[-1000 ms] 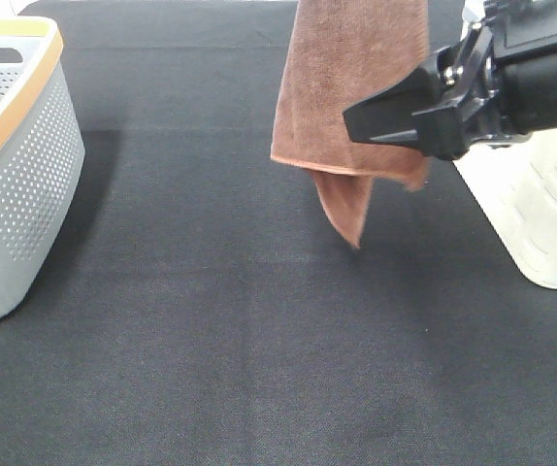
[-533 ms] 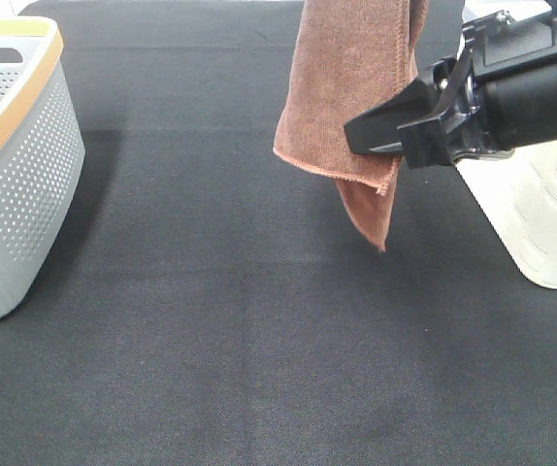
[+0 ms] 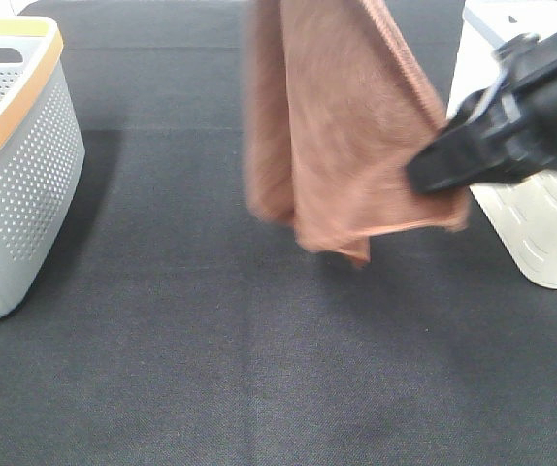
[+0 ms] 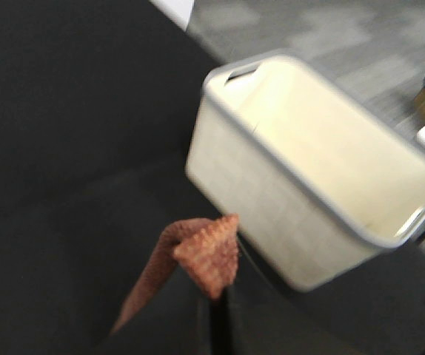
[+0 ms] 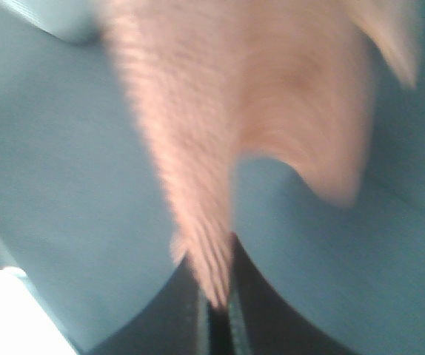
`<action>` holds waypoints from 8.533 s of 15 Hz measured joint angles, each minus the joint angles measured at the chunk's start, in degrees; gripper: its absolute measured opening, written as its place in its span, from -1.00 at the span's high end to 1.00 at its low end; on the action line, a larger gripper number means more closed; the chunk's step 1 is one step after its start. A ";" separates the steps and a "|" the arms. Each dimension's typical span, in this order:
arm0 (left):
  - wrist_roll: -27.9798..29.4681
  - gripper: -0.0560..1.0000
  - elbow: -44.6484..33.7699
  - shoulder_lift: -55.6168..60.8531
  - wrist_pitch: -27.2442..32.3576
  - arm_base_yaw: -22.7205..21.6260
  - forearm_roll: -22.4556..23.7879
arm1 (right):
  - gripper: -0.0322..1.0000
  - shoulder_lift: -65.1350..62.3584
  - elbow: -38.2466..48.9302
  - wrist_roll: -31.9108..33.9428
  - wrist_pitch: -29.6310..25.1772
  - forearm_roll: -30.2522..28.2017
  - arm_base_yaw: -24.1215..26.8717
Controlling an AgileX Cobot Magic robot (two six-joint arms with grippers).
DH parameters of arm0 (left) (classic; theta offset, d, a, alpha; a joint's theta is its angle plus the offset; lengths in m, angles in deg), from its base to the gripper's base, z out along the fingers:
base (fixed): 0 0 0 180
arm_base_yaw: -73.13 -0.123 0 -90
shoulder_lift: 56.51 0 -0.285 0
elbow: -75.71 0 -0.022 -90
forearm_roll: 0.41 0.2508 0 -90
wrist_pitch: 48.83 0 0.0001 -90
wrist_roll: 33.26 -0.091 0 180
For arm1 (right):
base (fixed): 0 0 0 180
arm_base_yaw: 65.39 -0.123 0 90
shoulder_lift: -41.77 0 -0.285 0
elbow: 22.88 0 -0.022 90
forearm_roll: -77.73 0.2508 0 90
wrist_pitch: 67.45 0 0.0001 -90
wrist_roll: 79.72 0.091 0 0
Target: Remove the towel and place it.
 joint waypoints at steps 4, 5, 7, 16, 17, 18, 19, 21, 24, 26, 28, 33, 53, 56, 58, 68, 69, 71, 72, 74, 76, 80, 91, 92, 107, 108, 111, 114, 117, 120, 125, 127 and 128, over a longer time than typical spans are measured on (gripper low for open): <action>0.34 0.89 0.00 0.00 14.21 -3.72 4.18 | 0.94 0.23 -9.57 14.50 -1.83 -16.44 0.00; 0.34 0.89 0.00 -0.06 15.93 -3.78 6.65 | 0.94 0.97 -12.03 16.16 -0.92 -18.91 0.00; 1.38 0.89 0.00 -0.74 14.27 -3.78 13.75 | 0.94 4.81 -16.33 17.19 0.86 -22.17 -0.46; 17.70 0.89 0.00 -15.18 -17.88 -4.13 49.39 | 0.94 28.93 -34.78 17.36 21.72 -44.58 -0.40; 19.65 0.89 0.00 -16.50 -21.49 -4.64 52.54 | 0.94 30.48 -35.29 17.36 25.38 -47.84 -0.17; 21.43 0.89 0.00 -17.93 -24.18 -5.39 54.66 | 0.94 32.03 -35.52 17.36 28.99 -50.13 0.23; 23.43 0.89 0.00 -19.54 -25.38 -6.36 55.46 | 0.94 33.52 -35.70 17.36 31.74 -51.17 0.86; 27.39 0.89 0.00 -22.46 -22.80 -7.91 54.20 | 0.94 36.78 -35.87 18.05 30.83 -50.71 1.95; 26.01 0.89 0.00 -23.55 -10.54 -7.16 45.38 | 0.94 38.90 -35.87 21.94 19.88 -43.43 1.83; 18.45 0.89 0.00 -23.55 0.97 -6.70 34.84 | 0.94 38.85 -35.87 22.23 11.34 -37.24 1.49; 15.07 0.89 0.00 -23.72 8.54 -6.70 29.11 | 0.94 38.85 -35.87 22.12 4.64 -32.72 1.49; 14.50 0.89 -2.23 -23.95 15.76 -6.47 25.27 | 0.94 38.85 -35.92 21.77 -6.76 -26.01 1.49; 15.24 0.13 -26.30 -23.09 23.61 3.32 23.09 | -0.44 38.85 -13.75 21.20 -15.87 -15.87 2.23; 9.11 -0.47 -26.30 -22.80 23.72 3.32 17.13 | -0.68 38.56 -13.75 20.68 -18.79 -15.93 2.23; 8.37 -0.50 -26.30 -19.82 23.72 3.32 16.73 | -0.68 35.98 -13.75 20.63 -20.34 -15.99 2.23; 8.08 -0.50 -26.64 14.84 24.01 3.32 21.72 | -0.68 6.76 -13.69 20.63 -25.21 -14.09 2.23; 8.08 -0.50 -27.73 19.19 24.01 3.32 21.94 | -0.68 3.27 -13.12 20.57 -25.27 -14.27 2.23; 8.08 -0.50 -29.45 23.03 24.06 3.32 22.06 | -0.68 0.06 -12.03 20.57 -25.38 -14.44 2.23; 8.08 -0.50 -32.14 26.87 24.06 3.32 22.17 | -0.68 -3.55 -10.31 20.57 -25.44 -14.50 2.23; 8.14 -0.50 -40.85 35.52 24.06 3.32 22.23 | -0.68 -9.91 -4.93 20.57 -25.67 -14.50 2.23; 10.14 -0.50 -52.14 45.49 24.18 3.32 22.23 | -0.68 -18.79 2.86 20.57 -25.95 -14.50 2.23; 11.46 -0.50 -65.89 62.62 24.41 3.32 21.77 | -0.68 -33.12 12.38 20.57 -26.01 -15.30 2.23; 0.80 -0.50 -77.46 76.20 15.58 3.32 20.17 | -0.68 -52.83 24.69 18.05 -17.36 -17.93 2.23; -1.26 -0.50 -77.64 76.20 15.36 3.32 19.02 | -0.68 -53.00 24.69 17.02 -17.36 -17.93 2.23; -2.69 -0.50 -77.64 76.43 15.18 3.32 17.88 | -0.68 -53.11 24.69 14.32 -17.36 -17.48 2.23; -2.69 -0.50 -77.64 76.60 15.18 2.58 17.82 | -0.68 -53.11 24.69 14.32 -17.36 -17.48 2.23; -2.75 -0.50 -77.64 77.35 15.07 -2.86 17.82 | -0.68 -53.11 24.69 14.32 -17.36 -17.42 3.61; -2.81 -0.50 -77.64 83.08 15.07 -17.59 17.88 | -0.68 -53.92 24.69 14.32 -17.36 -17.42 14.90; -2.81 -0.50 -77.64 89.09 15.07 -28.76 18.05 | -0.68 -60.85 24.69 14.32 -17.30 -17.42 24.18; -2.86 -0.50 -77.64 93.91 15.07 -30.25 18.11 | -0.68 -69.04 24.69 14.32 -17.48 -17.36 26.81; -2.86 -0.50 -77.64 94.82 15.01 -30.25 18.16 | -0.68 -69.39 24.69 14.32 -17.42 -17.19 25.95; -2.86 -0.50 -77.64 94.82 15.01 -29.85 18.22 | -0.68 -69.39 24.69 14.32 -17.42 -16.73 22.29; -2.86 -0.50 -77.64 94.82 15.01 -29.34 18.22 | -0.68 -69.39 24.69 14.32 -17.42 -16.44 22.00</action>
